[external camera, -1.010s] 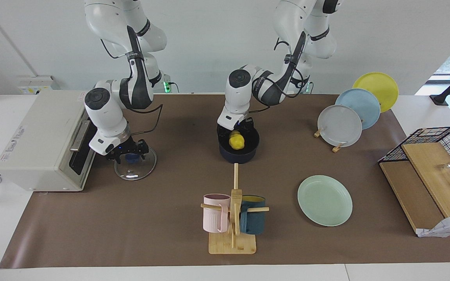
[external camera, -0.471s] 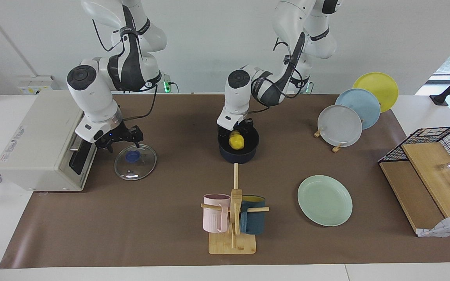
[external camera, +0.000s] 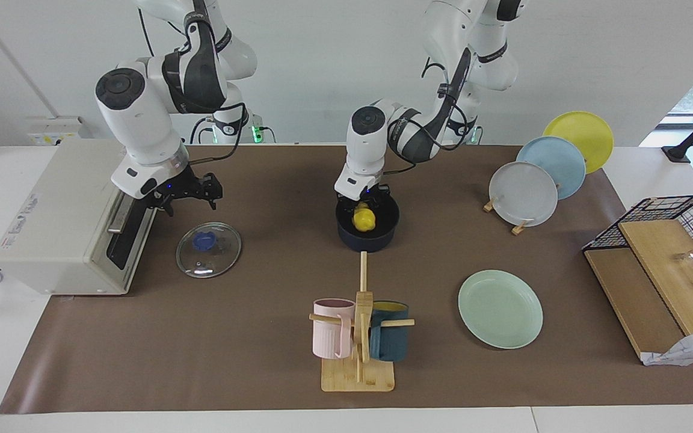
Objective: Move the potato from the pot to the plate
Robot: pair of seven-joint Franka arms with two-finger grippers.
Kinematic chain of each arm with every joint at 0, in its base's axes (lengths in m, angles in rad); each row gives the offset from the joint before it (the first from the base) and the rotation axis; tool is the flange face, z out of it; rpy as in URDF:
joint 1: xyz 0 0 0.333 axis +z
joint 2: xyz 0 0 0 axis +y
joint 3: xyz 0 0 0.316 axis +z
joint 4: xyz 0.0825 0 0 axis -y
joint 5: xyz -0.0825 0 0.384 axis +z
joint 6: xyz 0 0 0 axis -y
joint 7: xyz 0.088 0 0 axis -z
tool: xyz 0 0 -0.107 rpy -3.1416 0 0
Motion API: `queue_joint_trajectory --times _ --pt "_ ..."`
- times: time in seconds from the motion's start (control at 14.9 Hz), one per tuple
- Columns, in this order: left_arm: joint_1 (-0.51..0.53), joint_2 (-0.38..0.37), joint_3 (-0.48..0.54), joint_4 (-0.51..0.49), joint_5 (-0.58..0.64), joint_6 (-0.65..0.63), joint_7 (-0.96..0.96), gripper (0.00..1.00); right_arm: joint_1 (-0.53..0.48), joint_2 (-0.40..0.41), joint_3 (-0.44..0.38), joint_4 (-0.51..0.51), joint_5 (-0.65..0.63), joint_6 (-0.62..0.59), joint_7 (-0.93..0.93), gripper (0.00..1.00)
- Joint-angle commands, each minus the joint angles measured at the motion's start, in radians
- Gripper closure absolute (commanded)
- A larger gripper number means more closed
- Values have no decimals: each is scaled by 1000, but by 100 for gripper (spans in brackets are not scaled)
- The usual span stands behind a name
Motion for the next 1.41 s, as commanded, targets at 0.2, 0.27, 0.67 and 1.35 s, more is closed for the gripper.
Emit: queue_joint_trajectory --times 0.2,0.27,0.67,1.35 --pt "38 -69 13 55 26 -123 20 100 -7 -52 4 71 4 -144 13 0" --pt "48 -81 13 78 26 -152 31 100 -9 -55 4 71 4 -162 15 0" --pt "168 -127 13 252 12 -367 166 100 -55 -74 13 91 3 -222 15 0" --pt "554 40 18 379 -20 -198 775 100 -96 -80 23 107 0 -241 25 0"
